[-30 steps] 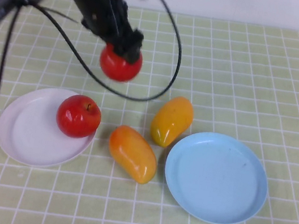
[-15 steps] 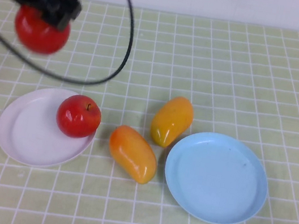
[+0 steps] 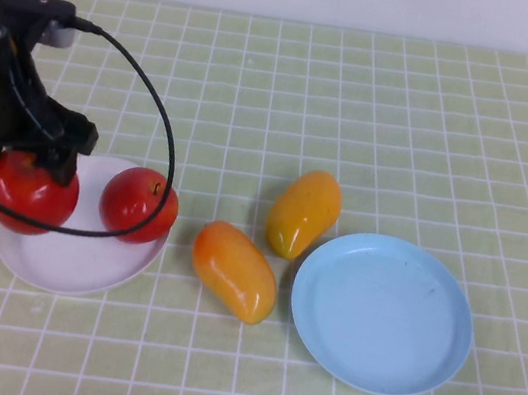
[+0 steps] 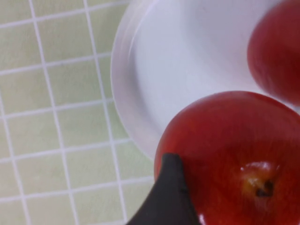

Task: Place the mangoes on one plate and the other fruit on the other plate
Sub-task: Put one type of fruit in the left plate, then put another type of fruit in the right plate

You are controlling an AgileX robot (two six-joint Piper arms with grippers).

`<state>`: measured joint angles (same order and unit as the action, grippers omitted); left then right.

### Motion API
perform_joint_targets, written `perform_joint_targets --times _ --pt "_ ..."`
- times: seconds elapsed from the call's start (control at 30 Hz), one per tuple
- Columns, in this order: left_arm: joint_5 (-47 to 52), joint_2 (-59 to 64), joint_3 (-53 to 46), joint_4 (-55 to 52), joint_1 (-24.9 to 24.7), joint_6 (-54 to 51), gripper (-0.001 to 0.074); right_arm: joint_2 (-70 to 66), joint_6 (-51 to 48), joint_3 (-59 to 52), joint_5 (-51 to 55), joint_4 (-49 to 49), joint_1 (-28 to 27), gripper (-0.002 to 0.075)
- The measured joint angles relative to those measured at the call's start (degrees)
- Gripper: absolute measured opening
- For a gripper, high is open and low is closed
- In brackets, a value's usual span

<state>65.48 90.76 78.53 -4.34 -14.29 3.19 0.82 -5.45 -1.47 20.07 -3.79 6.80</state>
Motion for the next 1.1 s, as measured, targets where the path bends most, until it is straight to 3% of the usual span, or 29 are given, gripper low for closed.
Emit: perform_joint_targets --times 0.4,0.6,1.0,1.07,1.1 --pt "-5.67 7.79 -0.13 2.88 1.78 -3.64 0.0536 0.00 0.00 0.00 0.00 0.00 0.00 -0.0016" --pt "-6.11 8.19 -0.33 3.86 1.78 -5.49 0.0666 0.00 0.00 0.00 0.00 0.00 0.00 -0.0016" --pt "-4.09 -0.71 -0.37 3.63 1.78 -5.66 0.0666 0.00 0.00 0.00 0.00 0.00 0.00 -0.0016" --pt "-2.99 -4.29 -0.37 3.63 1.78 -5.52 0.0636 0.00 0.00 0.00 0.00 0.00 0.00 -0.0016" --pt "-2.25 -6.50 -0.37 3.63 1.78 -5.52 0.0584 0.00 0.00 0.00 0.00 0.00 0.00 -0.0016"
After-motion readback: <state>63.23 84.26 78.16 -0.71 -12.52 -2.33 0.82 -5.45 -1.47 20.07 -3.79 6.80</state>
